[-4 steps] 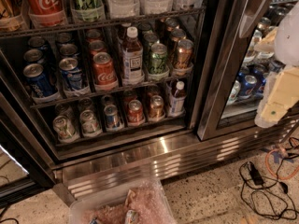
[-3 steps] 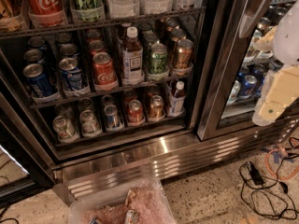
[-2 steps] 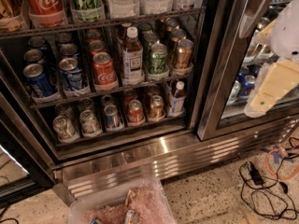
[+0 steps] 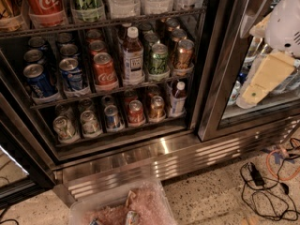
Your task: Pick green can from top shelf of fridge
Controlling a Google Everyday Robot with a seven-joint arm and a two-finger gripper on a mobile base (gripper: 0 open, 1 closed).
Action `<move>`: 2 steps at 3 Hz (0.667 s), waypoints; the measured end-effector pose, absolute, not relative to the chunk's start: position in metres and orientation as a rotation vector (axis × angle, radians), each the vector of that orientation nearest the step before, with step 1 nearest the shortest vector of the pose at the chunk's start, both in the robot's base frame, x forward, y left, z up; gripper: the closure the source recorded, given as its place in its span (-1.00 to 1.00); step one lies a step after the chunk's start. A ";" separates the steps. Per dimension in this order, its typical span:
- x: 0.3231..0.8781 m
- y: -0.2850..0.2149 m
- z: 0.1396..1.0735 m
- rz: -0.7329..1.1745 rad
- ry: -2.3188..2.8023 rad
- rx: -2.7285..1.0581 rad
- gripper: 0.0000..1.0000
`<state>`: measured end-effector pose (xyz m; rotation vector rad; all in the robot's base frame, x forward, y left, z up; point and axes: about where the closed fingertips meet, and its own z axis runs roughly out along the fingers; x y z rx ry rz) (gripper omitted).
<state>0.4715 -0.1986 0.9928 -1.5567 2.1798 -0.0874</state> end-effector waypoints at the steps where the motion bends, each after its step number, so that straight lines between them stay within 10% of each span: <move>1: 0.477 -0.197 0.997 -0.077 2.173 -1.528 -1.00; 2: 0.494 -0.180 0.996 -0.038 2.151 -1.484 -1.00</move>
Offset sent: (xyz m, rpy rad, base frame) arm 0.0436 0.0360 0.0022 0.1358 -0.0500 -0.0373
